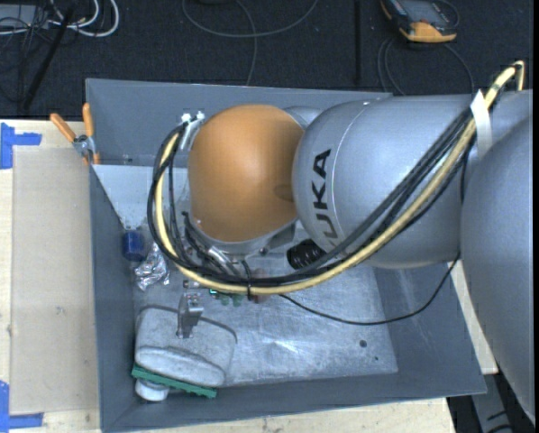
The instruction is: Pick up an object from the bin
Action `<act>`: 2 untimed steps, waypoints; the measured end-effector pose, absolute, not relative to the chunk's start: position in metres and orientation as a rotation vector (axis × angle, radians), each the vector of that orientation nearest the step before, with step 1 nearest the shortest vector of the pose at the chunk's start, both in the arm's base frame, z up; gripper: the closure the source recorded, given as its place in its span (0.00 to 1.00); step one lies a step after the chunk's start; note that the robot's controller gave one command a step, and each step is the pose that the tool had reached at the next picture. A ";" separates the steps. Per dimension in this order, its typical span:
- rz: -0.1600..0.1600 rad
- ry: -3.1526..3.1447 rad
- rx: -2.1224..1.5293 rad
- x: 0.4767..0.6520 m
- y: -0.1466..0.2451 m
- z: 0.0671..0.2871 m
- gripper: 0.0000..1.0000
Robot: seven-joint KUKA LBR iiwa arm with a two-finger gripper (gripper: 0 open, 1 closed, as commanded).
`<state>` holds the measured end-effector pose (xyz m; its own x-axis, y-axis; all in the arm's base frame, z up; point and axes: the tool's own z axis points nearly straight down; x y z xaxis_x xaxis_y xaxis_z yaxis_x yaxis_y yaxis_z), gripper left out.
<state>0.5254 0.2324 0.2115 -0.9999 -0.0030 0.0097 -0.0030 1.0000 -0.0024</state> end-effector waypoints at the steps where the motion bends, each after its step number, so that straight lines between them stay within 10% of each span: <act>1: -0.006 -3.114 -0.474 0.509 0.241 0.099 0.00; 2: -0.029 -3.158 -0.240 0.515 0.192 0.087 0.00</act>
Offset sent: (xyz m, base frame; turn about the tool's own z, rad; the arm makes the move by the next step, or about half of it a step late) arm -0.0231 0.0090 -0.1346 0.3242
